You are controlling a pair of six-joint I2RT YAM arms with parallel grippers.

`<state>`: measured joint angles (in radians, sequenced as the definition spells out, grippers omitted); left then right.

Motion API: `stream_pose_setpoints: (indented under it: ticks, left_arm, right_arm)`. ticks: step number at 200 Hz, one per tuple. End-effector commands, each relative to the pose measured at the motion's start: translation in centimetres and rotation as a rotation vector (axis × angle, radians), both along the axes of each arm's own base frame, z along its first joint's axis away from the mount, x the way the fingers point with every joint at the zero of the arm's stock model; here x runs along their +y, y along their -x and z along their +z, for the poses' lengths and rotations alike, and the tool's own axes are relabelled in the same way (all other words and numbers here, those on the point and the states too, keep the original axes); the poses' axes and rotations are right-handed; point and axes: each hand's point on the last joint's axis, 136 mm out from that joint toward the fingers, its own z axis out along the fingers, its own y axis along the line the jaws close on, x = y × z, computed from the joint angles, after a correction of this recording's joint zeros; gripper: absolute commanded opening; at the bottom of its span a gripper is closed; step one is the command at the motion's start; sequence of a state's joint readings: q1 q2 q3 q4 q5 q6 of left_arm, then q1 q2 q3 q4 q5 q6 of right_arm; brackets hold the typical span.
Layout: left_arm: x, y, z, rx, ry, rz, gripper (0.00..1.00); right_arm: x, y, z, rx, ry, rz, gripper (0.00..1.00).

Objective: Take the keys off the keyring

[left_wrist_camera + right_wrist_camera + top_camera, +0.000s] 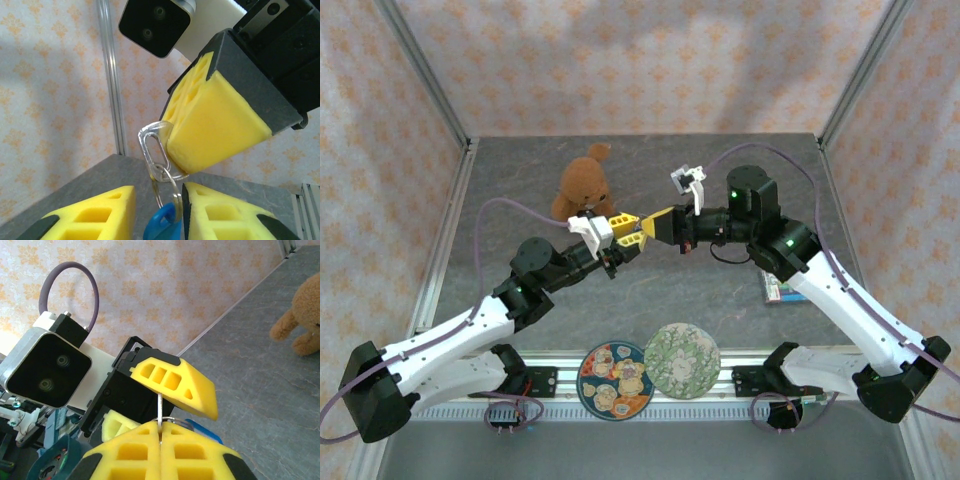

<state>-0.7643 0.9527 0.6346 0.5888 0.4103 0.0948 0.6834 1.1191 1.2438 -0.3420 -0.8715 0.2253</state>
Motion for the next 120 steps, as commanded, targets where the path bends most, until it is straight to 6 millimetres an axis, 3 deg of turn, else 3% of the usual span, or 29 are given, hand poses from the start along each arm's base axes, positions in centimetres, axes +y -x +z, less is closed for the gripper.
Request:
stream_pose_setpoints:
  ticks: [1,120]
  left_arm:
    - [0.28,0.22,0.48,-0.008,0.019,0.007,0.31]
    - [0.03,-0.51,0.97,-0.025,0.027,0.028,0.29]
  right_arm:
    - [-0.56,0.18,3.32,-0.078,-0.07,-0.02,0.0]
    - [-0.44,0.4,3.63,-0.073,-0.083,-0.005,0.0]
